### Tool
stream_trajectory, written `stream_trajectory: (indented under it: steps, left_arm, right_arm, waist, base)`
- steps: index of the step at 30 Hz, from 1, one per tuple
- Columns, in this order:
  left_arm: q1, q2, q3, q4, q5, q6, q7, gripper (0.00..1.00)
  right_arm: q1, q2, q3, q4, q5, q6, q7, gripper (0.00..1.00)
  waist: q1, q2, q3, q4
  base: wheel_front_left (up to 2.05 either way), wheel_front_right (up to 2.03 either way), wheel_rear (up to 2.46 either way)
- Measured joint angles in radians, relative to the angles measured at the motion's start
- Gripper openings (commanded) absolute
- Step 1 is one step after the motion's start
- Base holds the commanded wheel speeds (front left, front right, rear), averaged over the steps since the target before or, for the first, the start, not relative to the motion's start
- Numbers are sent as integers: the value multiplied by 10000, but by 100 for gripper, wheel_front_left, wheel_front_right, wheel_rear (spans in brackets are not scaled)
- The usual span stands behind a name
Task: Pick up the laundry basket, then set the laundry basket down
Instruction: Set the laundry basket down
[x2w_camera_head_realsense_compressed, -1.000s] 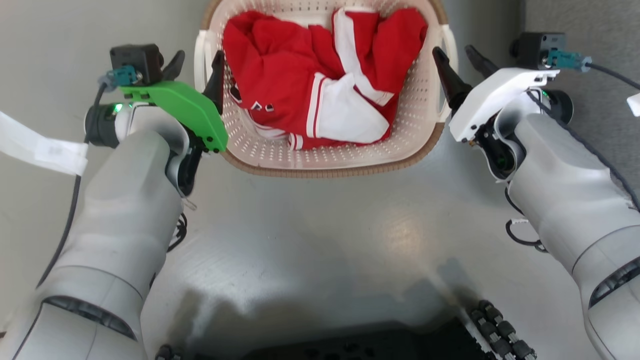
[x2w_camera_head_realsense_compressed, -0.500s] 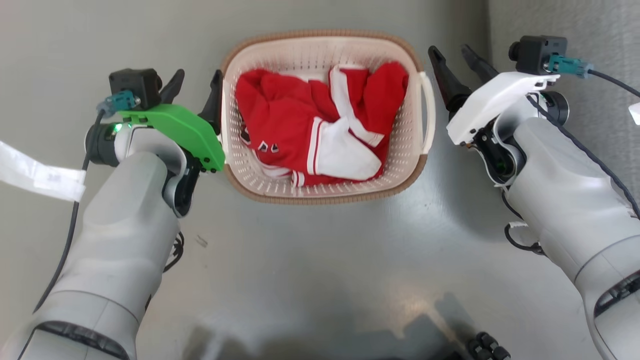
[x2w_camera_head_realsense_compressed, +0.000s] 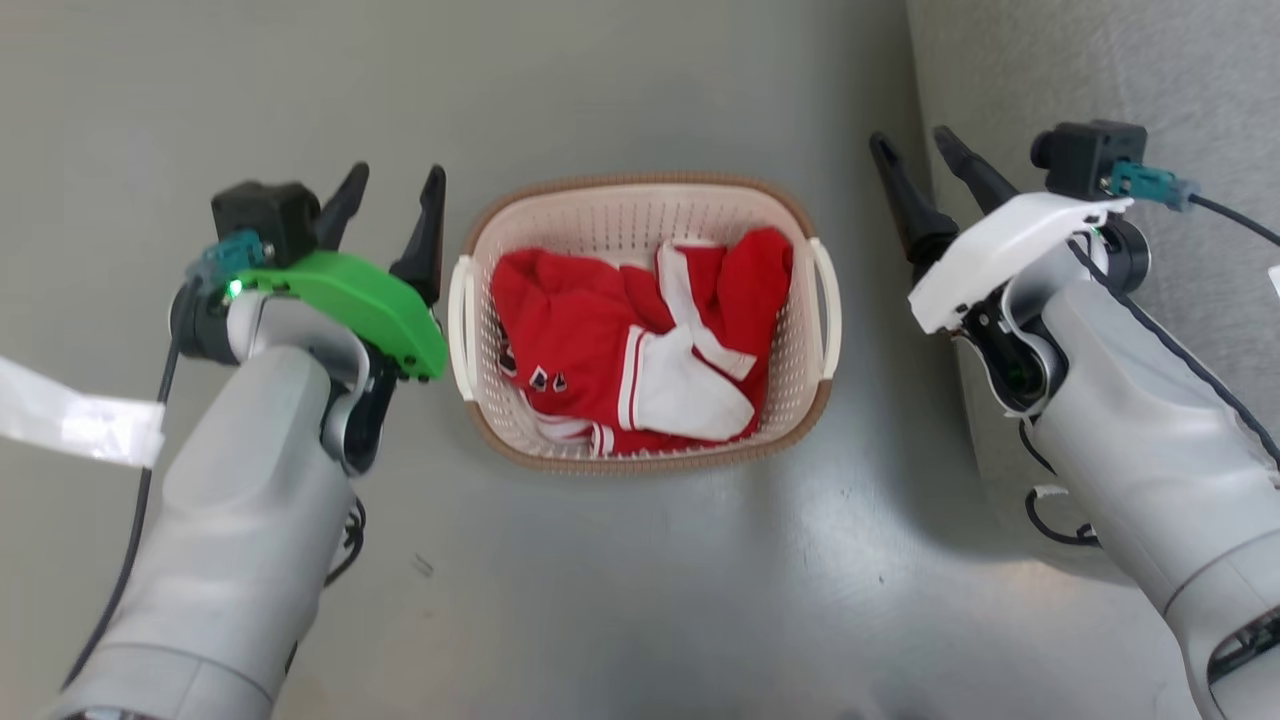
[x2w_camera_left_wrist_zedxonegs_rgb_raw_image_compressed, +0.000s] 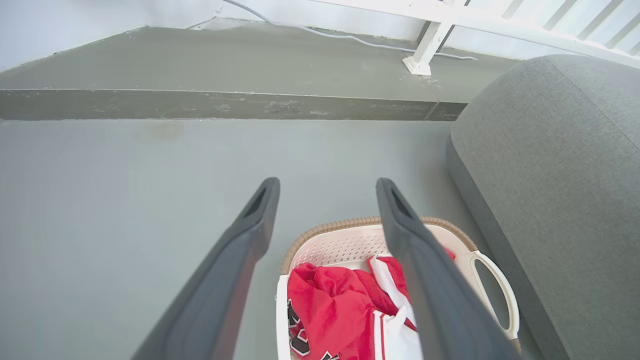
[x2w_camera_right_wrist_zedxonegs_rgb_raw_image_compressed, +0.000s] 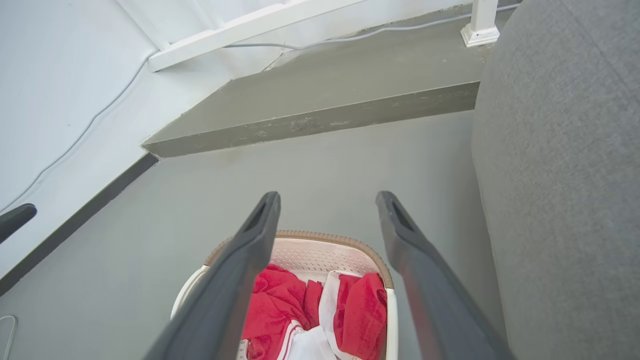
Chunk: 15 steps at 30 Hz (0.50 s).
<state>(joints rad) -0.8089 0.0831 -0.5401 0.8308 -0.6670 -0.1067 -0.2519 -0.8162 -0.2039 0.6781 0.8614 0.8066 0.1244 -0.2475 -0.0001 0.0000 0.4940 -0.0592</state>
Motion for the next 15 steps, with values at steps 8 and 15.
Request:
stream_trajectory:
  steps: [8,15]
  left_arm:
    - [1101,23,619,-792,332,15,2,100]
    - [2168,19,1306,-1521,686,194,2,100]
  right_arm:
    - [946,-221,-844,-794,-568,-13,-44,100]
    - [1818,-230,-1639,-1797,-1197,-226,-44,100]
  waist:
    - [0,1,-1025,22]
    - [0,0,-1925,64]
  base:
    - [0,0,0]
    - [0,0,0]
